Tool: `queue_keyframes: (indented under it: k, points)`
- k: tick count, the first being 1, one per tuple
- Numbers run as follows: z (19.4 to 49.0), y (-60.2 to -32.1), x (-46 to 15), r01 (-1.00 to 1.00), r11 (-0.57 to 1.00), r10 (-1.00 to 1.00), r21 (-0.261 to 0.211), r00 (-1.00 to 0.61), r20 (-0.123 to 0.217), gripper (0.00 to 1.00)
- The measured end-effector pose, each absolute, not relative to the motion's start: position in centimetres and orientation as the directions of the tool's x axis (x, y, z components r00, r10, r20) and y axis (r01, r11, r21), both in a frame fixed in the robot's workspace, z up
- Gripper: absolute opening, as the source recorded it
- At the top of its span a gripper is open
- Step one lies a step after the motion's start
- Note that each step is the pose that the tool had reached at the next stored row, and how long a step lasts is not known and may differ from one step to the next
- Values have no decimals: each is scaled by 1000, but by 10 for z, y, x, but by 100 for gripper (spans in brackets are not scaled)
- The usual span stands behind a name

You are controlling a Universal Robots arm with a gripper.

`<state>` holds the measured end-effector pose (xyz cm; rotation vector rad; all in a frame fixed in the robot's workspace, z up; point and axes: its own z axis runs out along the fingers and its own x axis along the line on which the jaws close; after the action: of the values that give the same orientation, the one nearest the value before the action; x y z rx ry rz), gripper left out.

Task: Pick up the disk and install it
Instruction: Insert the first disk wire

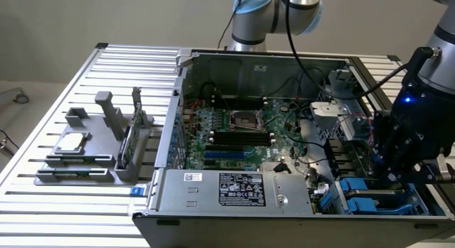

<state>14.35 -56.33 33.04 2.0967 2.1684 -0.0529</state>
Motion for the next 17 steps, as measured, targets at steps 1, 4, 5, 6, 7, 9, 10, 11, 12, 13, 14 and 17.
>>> queue_keyframes:
  k: [1,4,5,6,7,9,10,11,12,13,14,17]
  points:
    - [331,-563,144,998,36,993,60,-29,-114,18]
    - [331,-563,144,998,33,993,59,-26,-113,18]
    - [331,-563,145,998,33,993,59,-26,-114,18]
    - [331,-563,145,998,33,993,59,-26,-114,18]
    - [331,-563,145,998,33,993,59,-27,-114,18]
    - [331,-564,146,998,33,993,59,-26,-114,18]
    - [331,-564,146,998,33,993,59,-26,-114,18]
    - [331,-564,146,998,33,993,59,-26,-114,18]
    - [331,-564,146,998,33,993,59,-26,-114,18]
    - [331,-565,146,998,33,993,59,-26,-114,18]
    - [331,-565,147,998,33,993,59,-26,-114,18]
    - [331,-565,147,998,33,993,59,-26,-114,18]
